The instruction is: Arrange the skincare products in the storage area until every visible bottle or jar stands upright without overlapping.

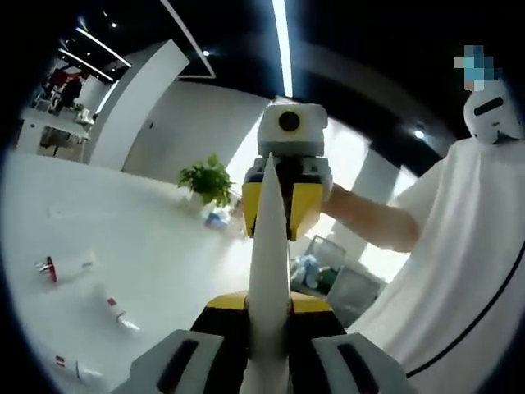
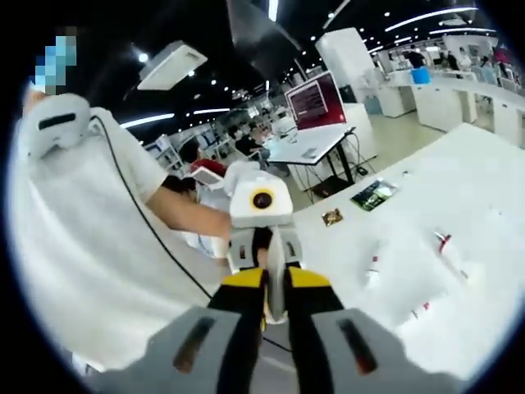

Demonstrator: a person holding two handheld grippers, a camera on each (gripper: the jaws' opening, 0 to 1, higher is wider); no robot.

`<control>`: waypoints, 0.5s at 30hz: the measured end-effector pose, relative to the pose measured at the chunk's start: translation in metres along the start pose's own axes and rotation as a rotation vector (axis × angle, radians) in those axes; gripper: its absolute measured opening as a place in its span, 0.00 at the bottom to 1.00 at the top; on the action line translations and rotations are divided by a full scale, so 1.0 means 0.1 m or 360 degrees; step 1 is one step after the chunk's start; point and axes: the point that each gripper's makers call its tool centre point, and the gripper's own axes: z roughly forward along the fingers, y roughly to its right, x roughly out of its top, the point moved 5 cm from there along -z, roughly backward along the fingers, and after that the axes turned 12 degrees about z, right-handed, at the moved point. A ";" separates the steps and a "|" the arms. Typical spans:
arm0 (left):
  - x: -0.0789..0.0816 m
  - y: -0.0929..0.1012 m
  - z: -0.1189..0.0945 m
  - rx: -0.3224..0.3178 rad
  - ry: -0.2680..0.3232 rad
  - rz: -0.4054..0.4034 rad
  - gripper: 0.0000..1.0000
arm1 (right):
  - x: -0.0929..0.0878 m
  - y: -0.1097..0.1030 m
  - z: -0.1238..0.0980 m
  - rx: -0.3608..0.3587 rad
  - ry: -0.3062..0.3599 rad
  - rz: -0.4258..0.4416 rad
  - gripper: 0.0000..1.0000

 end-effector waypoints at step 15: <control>-0.26 -0.09 -0.01 0.0131 -0.0159 0.0094 0.24 | -0.17 -0.01 0.24 -0.0144 -0.0179 -0.0368 0.05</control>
